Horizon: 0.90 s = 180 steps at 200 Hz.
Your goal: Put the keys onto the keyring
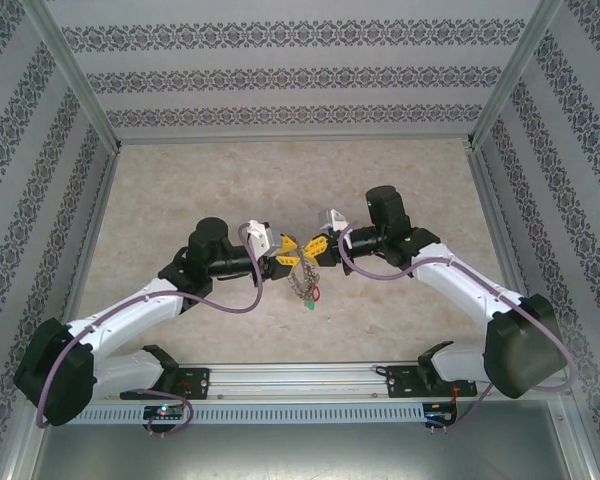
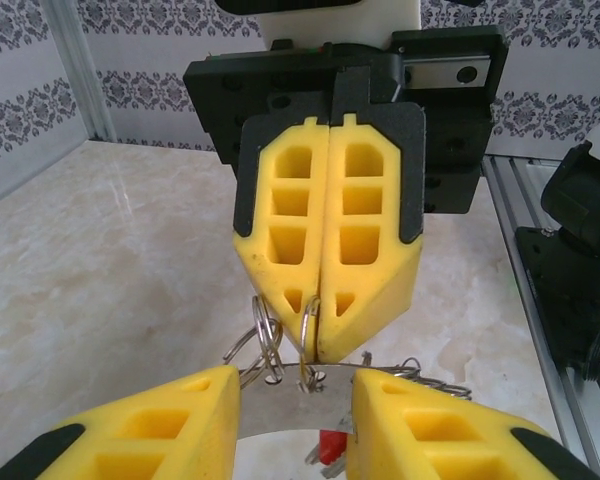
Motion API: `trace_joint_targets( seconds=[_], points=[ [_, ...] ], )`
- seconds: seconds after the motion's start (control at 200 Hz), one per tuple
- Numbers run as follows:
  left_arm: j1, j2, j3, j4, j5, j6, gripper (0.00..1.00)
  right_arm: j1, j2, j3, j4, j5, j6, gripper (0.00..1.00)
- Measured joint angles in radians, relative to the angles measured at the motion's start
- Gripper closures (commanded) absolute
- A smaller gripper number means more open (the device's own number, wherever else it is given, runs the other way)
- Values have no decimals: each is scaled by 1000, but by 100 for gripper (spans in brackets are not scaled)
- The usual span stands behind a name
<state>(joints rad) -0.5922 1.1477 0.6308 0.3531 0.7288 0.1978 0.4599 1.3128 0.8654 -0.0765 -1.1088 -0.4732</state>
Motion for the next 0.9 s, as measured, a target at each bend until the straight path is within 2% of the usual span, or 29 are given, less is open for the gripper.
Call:
trace_joint_targets(
  seconds=[0.13, 0.345, 0.515, 0.899],
  points=[
    [-8, -36, -40, 6, -38, 3, 55, -3, 16, 9, 7, 0, 0, 100],
    [-10, -72, -55, 1, -56, 8, 60, -7, 24, 11, 7, 1, 0, 100],
    [-27, -32, -22, -9, -26, 14, 60, -7, 25, 13, 7, 0, 0, 100],
    [-31, 11, 11, -15, -33, 38, 59, -24, 25, 13, -1, 10, 0, 100]
  ],
)
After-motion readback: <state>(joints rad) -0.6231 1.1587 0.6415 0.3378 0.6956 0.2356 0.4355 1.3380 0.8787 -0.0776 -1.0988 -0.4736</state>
